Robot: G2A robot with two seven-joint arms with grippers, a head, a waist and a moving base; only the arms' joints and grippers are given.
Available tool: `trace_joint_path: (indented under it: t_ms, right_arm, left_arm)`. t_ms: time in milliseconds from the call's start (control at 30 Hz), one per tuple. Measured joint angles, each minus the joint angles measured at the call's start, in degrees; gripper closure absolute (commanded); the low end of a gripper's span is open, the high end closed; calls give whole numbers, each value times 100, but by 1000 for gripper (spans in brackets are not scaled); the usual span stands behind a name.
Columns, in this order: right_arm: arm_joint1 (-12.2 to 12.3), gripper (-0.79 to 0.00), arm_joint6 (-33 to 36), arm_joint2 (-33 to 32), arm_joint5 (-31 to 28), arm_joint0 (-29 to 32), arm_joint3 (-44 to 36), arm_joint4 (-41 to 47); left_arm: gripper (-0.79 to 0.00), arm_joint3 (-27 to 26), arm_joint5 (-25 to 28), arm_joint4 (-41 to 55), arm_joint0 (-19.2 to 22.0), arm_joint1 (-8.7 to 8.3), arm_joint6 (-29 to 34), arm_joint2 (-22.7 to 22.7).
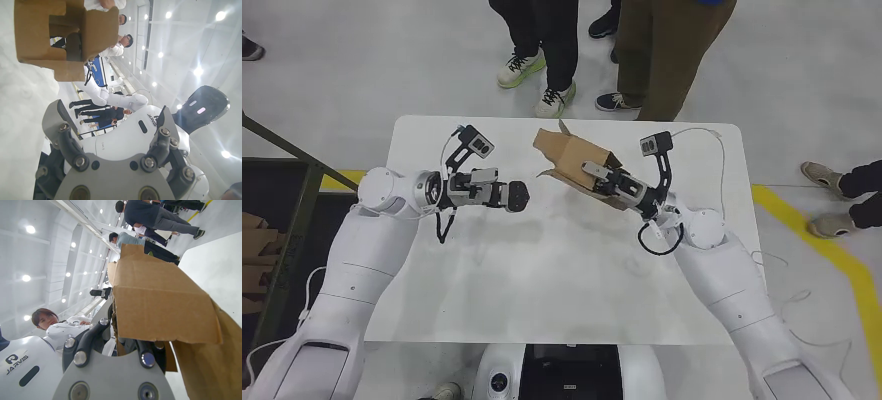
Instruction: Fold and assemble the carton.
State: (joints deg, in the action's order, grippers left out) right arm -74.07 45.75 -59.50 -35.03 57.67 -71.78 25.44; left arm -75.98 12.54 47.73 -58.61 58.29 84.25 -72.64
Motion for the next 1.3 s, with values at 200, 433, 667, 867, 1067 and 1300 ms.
trace_joint_path:
  t_ms: [200, 433, 667, 867, 1067, 1300]
  right_arm:
    - [-17, 0, -89, 128, 41, 74, -138, -377]
    - [-10, 0, 393, 233, 71, 81, -219, -347]
    - [-29, 0, 657, 352, 96, 52, -325, -221]
    - [-39, 0, 667, 382, 88, 38, -346, -194]
    - [-12, 0, 691, 266, 66, 69, -295, -164]
    - [23, 0, 901, 177, 106, 78, -307, -73]
  left_arm:
    - [-785, -10, 15, 21, 46, 26, -25, 60]
    - [-785, 71, 52, -6, 82, 19, -41, -33]
    - [-785, 41, 12, -72, 90, 31, -37, 21]
    - [-785, 24, 23, -115, 113, 53, -35, 103]
    - [-785, 56, 74, -109, 112, 45, -75, 12]
    - [-785, 133, 148, -93, 79, 24, -193, -164]
